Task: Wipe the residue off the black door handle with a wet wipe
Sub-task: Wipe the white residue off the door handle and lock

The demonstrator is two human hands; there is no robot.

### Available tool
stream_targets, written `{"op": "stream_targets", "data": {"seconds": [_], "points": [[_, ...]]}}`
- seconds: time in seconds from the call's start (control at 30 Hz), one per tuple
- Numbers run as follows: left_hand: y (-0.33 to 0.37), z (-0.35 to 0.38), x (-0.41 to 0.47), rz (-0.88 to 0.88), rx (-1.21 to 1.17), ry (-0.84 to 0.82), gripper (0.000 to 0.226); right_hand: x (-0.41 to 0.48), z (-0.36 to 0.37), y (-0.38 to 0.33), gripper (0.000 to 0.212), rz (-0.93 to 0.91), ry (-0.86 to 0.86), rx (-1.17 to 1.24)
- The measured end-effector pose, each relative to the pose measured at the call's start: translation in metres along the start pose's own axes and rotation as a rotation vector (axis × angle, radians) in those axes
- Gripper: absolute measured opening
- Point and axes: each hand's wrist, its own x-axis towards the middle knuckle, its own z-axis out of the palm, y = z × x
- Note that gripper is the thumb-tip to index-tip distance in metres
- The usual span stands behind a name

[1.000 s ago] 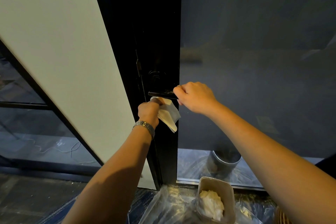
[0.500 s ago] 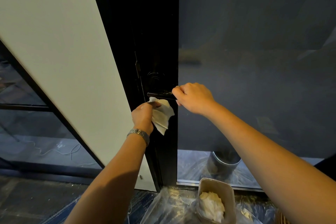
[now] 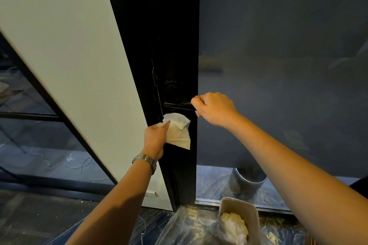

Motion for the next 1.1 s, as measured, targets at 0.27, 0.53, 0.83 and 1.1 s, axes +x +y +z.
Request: {"op": "stream_targets", "data": {"seconds": [0.27, 0.53, 0.83, 1.1], "points": [[0.018, 0.019, 0.005, -0.202, -0.398, -0.334, 0.02, 0.0, 0.0, -0.001, 0.051, 0.001, 0.009, -0.016], [0.017, 0.013, 0.02, -0.11, 0.026, -0.127, 0.021, 0.0, -0.001, 0.0, 0.053, 0.001, -0.007, -0.001], [0.019, 0.017, -0.008, 0.648, 0.584, 0.154, 0.019, 0.0, 0.0, 0.0, 0.05, -0.001, -0.031, 0.017], [-0.001, 0.038, -0.007, 1.08, 1.469, -0.12, 0.047, -0.001, 0.001, -0.001, 0.051, 0.007, 0.013, 0.013]]}}
